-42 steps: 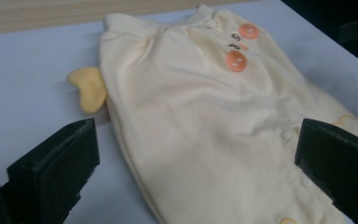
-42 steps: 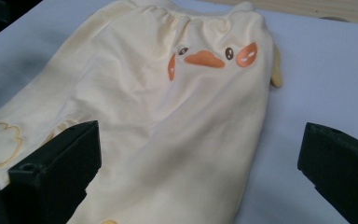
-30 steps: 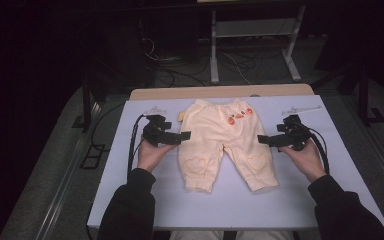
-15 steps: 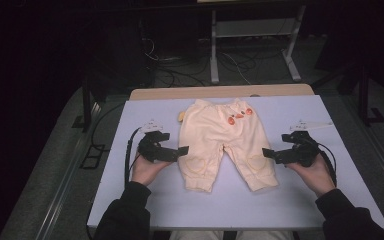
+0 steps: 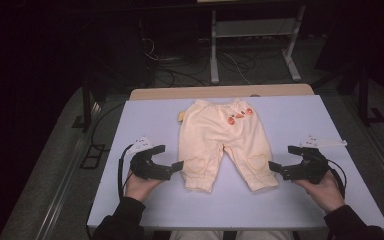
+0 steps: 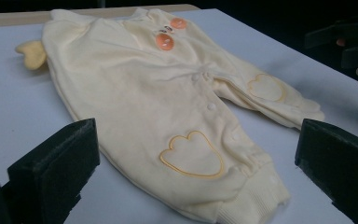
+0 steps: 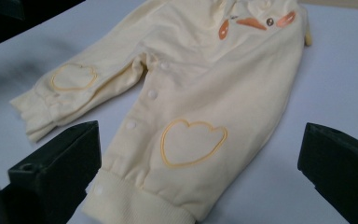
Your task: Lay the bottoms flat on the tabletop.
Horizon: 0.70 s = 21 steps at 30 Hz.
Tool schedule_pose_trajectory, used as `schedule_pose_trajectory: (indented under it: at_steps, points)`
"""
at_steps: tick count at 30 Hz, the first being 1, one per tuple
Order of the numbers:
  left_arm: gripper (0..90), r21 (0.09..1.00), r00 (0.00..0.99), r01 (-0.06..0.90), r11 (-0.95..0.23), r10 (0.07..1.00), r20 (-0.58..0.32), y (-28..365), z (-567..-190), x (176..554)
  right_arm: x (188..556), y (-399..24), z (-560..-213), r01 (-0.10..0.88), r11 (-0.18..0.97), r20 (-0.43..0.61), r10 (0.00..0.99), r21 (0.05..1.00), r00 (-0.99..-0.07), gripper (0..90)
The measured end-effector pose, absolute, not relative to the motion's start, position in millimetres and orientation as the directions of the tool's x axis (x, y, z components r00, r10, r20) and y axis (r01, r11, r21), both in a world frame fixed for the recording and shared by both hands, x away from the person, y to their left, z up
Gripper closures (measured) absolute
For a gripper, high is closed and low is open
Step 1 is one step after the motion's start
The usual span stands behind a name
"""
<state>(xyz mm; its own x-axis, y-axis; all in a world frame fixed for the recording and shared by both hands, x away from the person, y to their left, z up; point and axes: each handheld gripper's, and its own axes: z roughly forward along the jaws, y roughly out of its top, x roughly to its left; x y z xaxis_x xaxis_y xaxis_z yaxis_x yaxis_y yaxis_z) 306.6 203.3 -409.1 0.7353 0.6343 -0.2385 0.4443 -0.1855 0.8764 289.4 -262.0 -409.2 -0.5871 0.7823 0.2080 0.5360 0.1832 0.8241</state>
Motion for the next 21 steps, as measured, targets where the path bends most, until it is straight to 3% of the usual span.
schedule_pose_trajectory:
  at_steps: [11,21]
  points:
    - [0.0,0.896,0.754,0.397,-0.200,0.627,-0.194,210.6,-417.8,285.2,260.5,-275.7,-423.7,0.523,0.195,0.188,0.785,0.830,-0.590,0.0]
    - [0.0,0.886,0.771,0.394,-0.246,0.612,-0.173,207.8,-424.5,280.5,258.1,-281.4,-431.3,0.533,0.237,0.157,0.792,0.813,-0.591,0.0]
